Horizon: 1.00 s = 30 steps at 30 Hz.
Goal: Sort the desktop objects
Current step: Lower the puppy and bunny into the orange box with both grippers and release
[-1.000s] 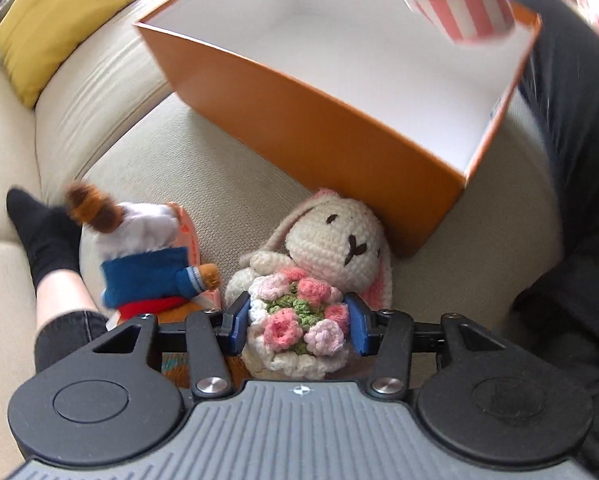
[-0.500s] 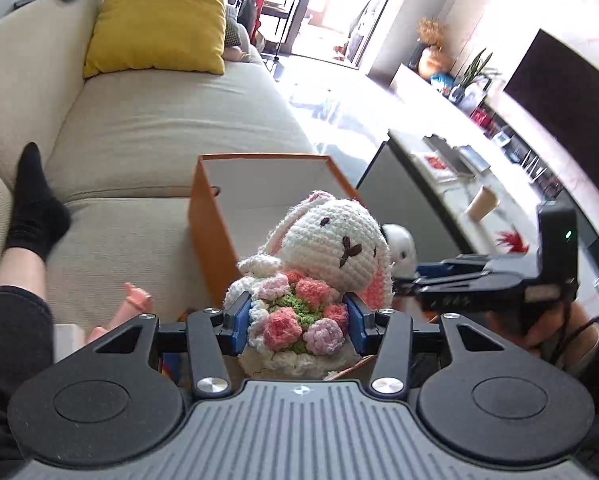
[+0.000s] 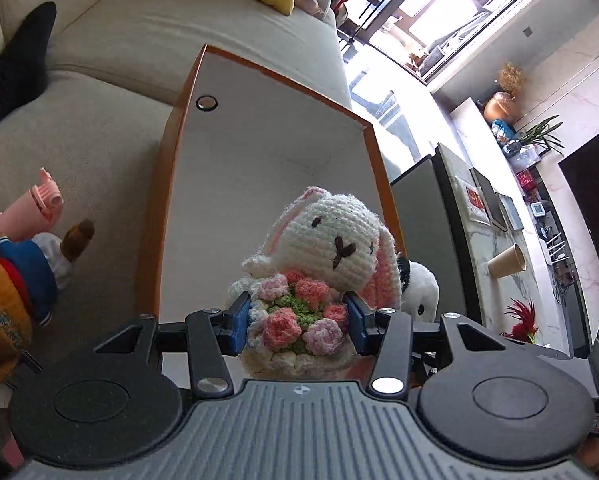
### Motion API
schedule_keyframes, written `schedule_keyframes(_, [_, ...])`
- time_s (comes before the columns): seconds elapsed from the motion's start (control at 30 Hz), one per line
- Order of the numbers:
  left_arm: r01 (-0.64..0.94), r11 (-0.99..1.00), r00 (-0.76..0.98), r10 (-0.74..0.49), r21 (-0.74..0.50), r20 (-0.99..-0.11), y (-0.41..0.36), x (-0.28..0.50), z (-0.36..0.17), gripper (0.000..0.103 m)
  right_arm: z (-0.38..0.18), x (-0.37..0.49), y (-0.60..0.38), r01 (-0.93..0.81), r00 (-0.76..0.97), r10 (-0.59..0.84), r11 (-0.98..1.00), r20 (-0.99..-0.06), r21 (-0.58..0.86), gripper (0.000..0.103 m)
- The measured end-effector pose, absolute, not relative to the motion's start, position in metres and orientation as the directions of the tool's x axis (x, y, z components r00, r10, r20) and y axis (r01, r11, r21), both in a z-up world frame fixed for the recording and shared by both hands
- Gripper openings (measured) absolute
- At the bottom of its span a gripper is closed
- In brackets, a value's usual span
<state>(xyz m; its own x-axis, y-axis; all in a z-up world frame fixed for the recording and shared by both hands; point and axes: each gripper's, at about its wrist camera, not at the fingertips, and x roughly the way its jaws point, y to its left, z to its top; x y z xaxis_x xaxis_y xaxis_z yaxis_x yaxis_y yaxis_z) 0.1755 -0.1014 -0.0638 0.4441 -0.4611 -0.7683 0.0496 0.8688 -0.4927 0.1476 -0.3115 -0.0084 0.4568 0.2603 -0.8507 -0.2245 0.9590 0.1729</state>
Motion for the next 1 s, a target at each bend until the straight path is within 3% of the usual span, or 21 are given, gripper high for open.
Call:
schedule_keyframes(0.37, [0.039,0.915,0.297,-0.395,-0.402,-0.869,-0.119,0.183,-0.078,0.057,-0.016,0.169,-0.274,-0.446,0.301,0.124,0.895,-0.945,-0.025,0.060])
schedule_keyframes(0.67, [0.047,0.948,0.258,-0.315,-0.314,-0.913,-0.134,0.186,-0.095,0.058,-0.032,0.178,-0.271,-0.498,0.212,0.104,0.867,-0.972,-0.016,0.059])
schedule_keyframes(1.0, [0.057,0.969,0.240,-0.248,-0.241,-0.939,-0.143,0.187,-0.108,0.058,-0.033,0.177,-0.279,-0.518,0.170,0.120,0.855,-0.978,0.015,0.048])
